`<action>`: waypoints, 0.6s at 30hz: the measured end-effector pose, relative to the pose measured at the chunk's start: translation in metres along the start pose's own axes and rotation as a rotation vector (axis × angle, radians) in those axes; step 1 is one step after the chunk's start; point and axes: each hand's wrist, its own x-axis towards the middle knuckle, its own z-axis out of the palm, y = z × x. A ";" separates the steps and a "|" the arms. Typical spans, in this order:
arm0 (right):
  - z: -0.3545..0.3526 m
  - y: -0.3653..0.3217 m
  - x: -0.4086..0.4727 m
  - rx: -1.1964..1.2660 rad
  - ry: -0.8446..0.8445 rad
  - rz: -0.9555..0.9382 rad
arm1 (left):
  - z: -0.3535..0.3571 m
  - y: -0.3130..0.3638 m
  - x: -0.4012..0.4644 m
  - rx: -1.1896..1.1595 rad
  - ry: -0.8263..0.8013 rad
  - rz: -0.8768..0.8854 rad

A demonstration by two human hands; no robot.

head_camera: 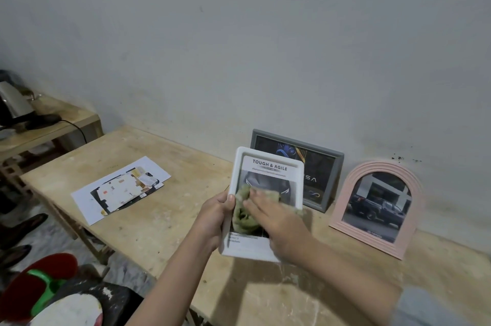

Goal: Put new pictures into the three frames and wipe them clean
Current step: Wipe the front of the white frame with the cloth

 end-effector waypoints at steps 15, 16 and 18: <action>-0.074 0.022 0.033 -0.004 0.150 0.014 | -0.012 -0.025 0.013 0.500 0.169 0.142; -0.075 0.027 0.043 -0.085 0.176 -0.009 | -0.009 -0.025 0.013 0.540 0.157 0.154; -0.068 0.037 0.059 -0.226 0.181 -0.069 | -0.001 -0.024 0.011 0.581 0.141 0.188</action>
